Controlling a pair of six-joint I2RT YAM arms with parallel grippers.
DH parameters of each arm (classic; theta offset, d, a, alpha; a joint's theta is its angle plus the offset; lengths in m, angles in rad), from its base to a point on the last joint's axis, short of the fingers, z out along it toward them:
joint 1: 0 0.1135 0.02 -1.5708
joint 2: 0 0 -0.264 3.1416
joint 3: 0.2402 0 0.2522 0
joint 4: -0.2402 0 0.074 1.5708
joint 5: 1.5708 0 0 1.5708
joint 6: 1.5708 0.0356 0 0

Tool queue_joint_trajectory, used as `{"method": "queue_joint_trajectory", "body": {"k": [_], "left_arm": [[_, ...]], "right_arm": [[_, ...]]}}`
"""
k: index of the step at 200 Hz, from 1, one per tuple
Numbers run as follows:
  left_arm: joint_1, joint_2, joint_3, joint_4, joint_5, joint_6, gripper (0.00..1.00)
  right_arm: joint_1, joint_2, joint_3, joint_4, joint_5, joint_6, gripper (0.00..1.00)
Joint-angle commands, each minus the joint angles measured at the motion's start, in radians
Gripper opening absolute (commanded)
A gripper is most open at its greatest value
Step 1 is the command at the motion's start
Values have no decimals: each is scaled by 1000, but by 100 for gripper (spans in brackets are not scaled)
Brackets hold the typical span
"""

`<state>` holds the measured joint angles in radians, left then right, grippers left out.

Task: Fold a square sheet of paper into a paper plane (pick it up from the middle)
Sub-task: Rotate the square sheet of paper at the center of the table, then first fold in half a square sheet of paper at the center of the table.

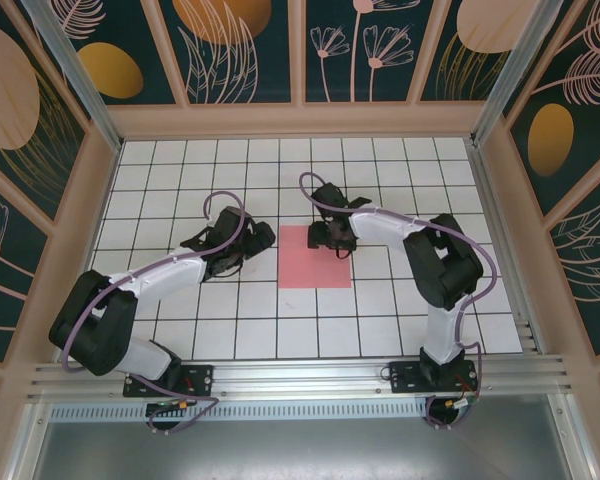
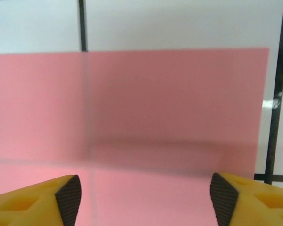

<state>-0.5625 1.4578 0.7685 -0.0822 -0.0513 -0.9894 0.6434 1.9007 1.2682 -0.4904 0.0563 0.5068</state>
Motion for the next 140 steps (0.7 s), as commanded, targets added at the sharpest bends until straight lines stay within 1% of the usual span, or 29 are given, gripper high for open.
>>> {"method": "queue_joint_trajectory", "body": {"k": [1, 8, 21, 25, 45, 67, 104, 140], "left_arm": [[4, 11, -9, 59, 93, 32, 94], [4, 13, -7, 57, 96, 36, 94], [4, 10, -5, 43, 77, 40, 95], [4, 9, -5, 39, 65, 40, 95], [11, 3, -9, 15, 13, 32, 96], [37, -12, -39, 21, 6, 16, 97], [65, -37, -78, 27, 14, 15, 99], [69, -45, -88, 22, 11, 21, 98]], "right_arm": [[16, -15, 31, -74, 40, 52, 82], [18, -8, 30, -77, 39, 70, 85], [39, 2, 36, -85, 59, 100, 97], [47, 6, 38, -86, 70, 108, 99], [80, 33, 59, -105, 113, 145, 99], [110, 64, 83, -119, 147, 165, 99], [142, 141, 134, -144, 144, 162, 99], [143, 170, 112, -136, 126, 171, 99]]}}
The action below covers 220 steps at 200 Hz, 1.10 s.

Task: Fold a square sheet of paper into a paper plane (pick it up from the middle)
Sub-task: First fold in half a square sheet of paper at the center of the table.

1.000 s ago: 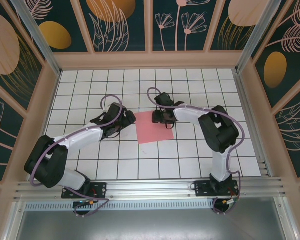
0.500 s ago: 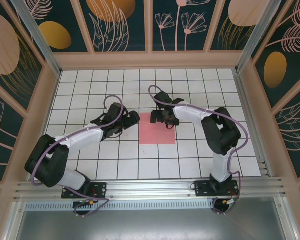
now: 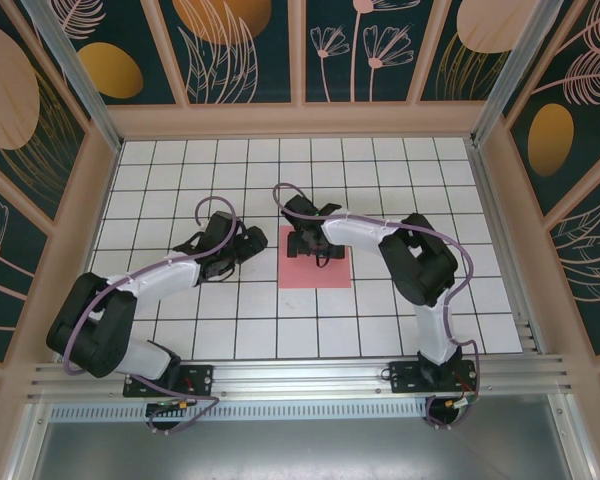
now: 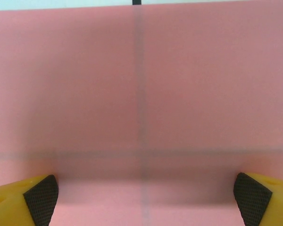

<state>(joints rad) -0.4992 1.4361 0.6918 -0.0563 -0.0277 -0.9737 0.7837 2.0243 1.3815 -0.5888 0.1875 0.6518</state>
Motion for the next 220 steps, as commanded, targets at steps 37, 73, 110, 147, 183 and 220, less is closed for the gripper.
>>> {"method": "queue_joint_trajectory", "body": {"k": [37, 73, 110, 147, 183, 220], "left_arm": [[5, -20, -13, -5, -15, 10, 98], [5, -15, -13, -7, -15, 12, 98], [5, -11, -11, -7, -9, 12, 99], [6, -10, -11, -2, 7, 8, 98], [5, -26, -10, -4, 8, 4, 97], [5, -63, -35, 51, 28, 1, 93]], "right_arm": [[1, 74, -69, -3, -53, 27, 96], [0, 85, -104, 5, -47, 35, 88], [0, 78, -90, 3, -35, 33, 81], [-6, 2, -64, 68, -71, 4, 59], [-14, -121, -86, 223, -236, -41, 32], [-34, -266, -195, 439, -447, -61, 24]]}}
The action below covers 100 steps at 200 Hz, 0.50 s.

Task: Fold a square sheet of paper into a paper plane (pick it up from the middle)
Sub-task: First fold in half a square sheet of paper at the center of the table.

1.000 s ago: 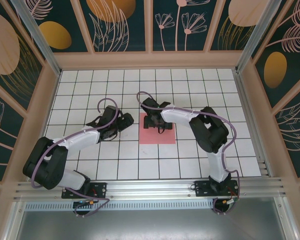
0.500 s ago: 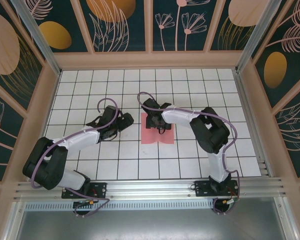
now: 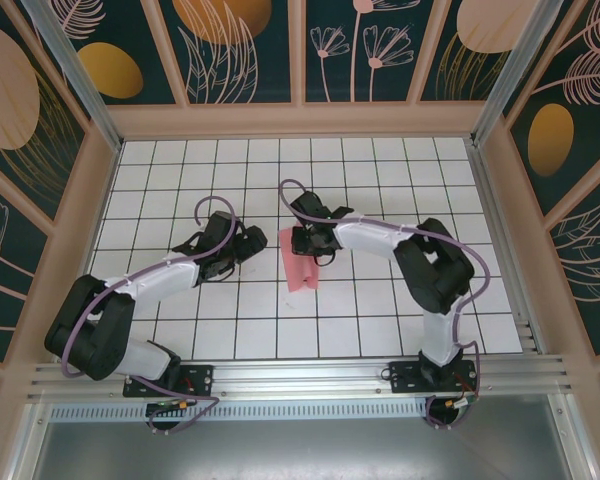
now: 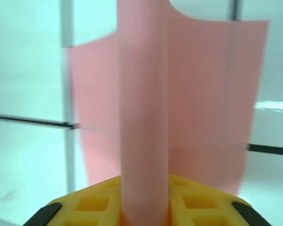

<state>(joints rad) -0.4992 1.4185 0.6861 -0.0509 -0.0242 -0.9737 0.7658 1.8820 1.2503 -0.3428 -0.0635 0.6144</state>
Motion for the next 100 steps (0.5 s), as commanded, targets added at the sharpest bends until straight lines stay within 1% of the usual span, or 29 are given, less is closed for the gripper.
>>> {"method": "queue_joint_trajectory", "body": {"k": [1, 21, 38, 84, 100], "left_arm": [[5, -46, -31, 48, 25, 1, 93], [5, -66, -46, 113, 67, 3, 88], [5, -70, -55, 175, 116, 3, 83], [-2, -11, -72, 370, 260, -43, 64], [-15, 28, -71, 436, 290, -68, 57]], "right_arm": [[-18, -127, -67, 198, -201, -23, 24], [-51, -176, -150, 289, -274, -6, 24], [-85, -177, -202, 323, -312, 7, 24], [-150, -156, -306, 397, -343, 10, 23], [-168, -154, -339, 420, -354, 16, 23]]}}
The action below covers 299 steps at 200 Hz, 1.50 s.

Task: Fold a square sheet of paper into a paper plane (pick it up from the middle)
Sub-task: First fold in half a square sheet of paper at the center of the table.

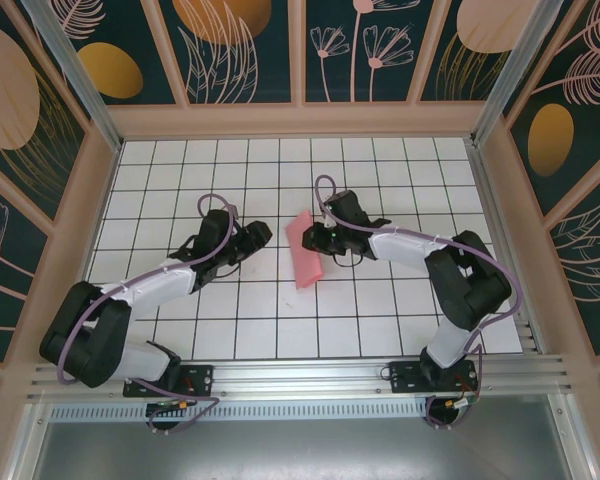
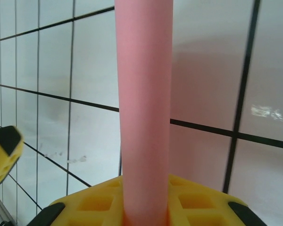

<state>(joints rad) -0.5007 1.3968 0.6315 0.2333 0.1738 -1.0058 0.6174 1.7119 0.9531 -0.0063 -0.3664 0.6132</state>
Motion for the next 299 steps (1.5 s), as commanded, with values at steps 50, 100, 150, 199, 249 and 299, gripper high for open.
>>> {"method": "queue_joint_trajectory", "body": {"k": [50, 100, 150, 199, 249, 299], "left_arm": [[-82, 196, 41, 260, 143, -71, 39], [-117, 332, 83, 359, 192, -120, 23], [-125, 419, 139, 268, 176, -91, 18], [-130, 468, 163, 266, 200, -79, 17], [-132, 515, 198, 191, 194, -58, 15], [-134, 546, 217, 64, 150, -29, 15]], "right_arm": [[-65, 29, -114, 129, -88, 20, 23], [-89, 38, -154, 162, -125, 33, 24], [-94, 45, -163, 155, -131, 35, 24], [-93, 56, -162, 152, -147, 39, 24], [-93, 57, -156, 131, -145, 31, 25], [-76, 18, -80, -36, -39, -19, 49]]}}
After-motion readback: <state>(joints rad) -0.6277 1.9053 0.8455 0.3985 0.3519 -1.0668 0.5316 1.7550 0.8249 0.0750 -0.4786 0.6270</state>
